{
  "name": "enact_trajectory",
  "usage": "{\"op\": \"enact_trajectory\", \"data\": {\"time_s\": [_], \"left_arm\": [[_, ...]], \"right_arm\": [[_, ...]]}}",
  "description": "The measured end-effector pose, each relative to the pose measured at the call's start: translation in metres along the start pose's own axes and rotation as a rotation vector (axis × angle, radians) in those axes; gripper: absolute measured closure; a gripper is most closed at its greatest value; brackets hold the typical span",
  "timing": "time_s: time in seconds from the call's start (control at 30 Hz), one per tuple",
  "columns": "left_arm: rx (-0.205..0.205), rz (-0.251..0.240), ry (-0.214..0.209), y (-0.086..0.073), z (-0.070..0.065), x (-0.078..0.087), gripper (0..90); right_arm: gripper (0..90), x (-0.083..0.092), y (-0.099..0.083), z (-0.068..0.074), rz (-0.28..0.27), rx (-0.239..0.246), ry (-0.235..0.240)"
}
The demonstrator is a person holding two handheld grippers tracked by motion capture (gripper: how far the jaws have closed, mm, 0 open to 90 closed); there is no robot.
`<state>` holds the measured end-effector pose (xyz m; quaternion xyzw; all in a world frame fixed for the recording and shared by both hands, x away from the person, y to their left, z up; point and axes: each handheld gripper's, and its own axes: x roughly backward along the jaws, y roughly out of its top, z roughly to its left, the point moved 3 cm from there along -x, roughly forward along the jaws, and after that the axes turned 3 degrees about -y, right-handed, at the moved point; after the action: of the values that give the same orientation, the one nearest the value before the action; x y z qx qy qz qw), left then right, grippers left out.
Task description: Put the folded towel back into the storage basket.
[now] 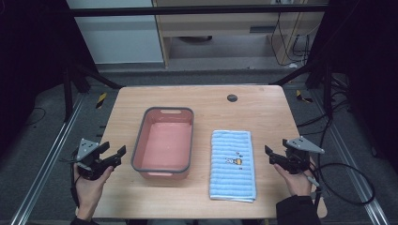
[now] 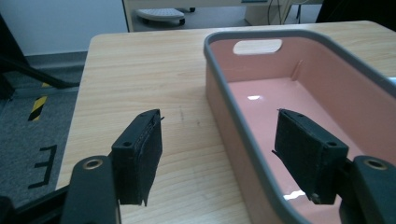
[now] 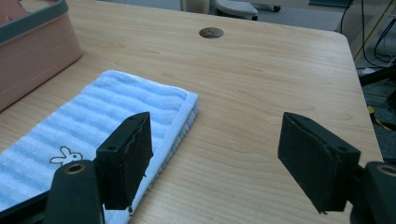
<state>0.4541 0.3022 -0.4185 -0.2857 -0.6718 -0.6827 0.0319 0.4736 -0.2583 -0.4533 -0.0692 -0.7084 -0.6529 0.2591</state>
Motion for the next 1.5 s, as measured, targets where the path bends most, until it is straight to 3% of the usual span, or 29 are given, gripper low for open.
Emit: {"op": "enact_trajectory", "data": {"time_s": [0.33,0.73,1.5], "left_arm": [[-0.022,-0.025,-0.049,0.01,-0.028,0.006,33.2],[-0.074,-0.01,-0.108,0.012,-0.063,0.0,32.7],[-0.116,-0.016,-0.177,0.02,-0.109,-0.015,37.0]], "right_arm": [[27.0,0.002,0.007,0.004,0.006,-0.004,0.024],[31.7,0.004,0.018,0.008,-0.011,0.005,0.062],[31.9,-0.001,0.042,0.022,-0.036,0.013,0.096]]}}
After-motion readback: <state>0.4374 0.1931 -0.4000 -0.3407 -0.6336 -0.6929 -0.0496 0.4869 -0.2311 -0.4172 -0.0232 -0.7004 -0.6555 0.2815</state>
